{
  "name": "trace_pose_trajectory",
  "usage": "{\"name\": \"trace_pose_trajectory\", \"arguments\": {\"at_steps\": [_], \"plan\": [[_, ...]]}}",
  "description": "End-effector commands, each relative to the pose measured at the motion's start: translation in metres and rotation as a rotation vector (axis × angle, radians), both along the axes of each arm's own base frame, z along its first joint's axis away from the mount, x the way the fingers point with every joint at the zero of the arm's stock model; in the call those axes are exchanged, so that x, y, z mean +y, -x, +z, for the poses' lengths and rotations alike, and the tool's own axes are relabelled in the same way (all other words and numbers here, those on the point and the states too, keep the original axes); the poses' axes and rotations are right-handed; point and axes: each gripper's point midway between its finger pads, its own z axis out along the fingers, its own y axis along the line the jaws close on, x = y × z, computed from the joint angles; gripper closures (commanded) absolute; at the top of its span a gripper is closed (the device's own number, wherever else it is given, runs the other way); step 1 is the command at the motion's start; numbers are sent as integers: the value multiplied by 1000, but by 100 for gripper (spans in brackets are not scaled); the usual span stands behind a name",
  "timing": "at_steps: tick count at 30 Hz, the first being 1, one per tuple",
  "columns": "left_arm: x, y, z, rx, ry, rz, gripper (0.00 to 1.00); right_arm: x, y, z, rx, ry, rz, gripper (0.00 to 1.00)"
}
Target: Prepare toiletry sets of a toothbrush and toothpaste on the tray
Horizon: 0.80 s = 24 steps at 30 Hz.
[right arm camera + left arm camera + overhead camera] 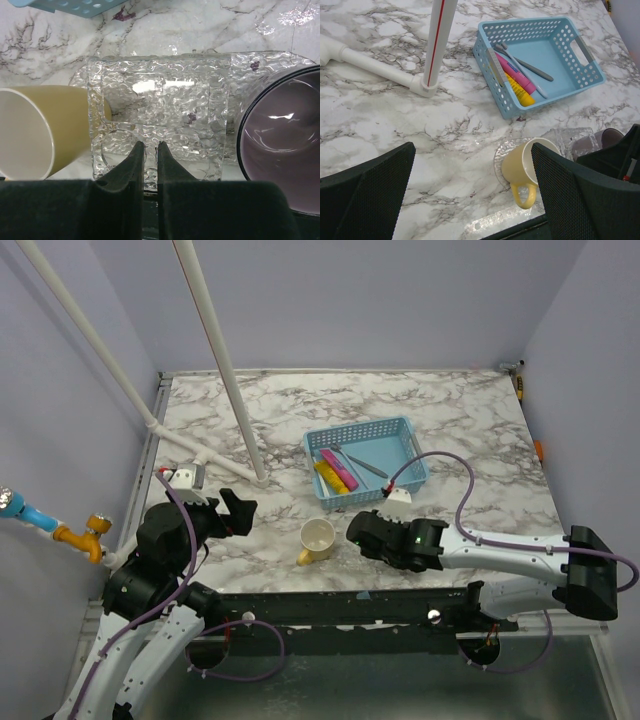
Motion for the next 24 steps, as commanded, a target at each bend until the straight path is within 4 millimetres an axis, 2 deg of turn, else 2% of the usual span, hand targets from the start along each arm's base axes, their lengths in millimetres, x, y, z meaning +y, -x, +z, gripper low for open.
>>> {"name": "trace_pose_trajectory", "arguments": {"at_steps": [1, 12, 24], "plan": [[4, 0, -3, 9, -4, 20, 1, -2, -6, -6, -44, -5, -38, 100], [5, 0, -3, 9, -5, 24, 1, -1, 0, -19, -10, 13, 3, 100], [5, 1, -2, 5, -4, 24, 1, -5, 8, -6, -29, 7, 48, 100]]}}
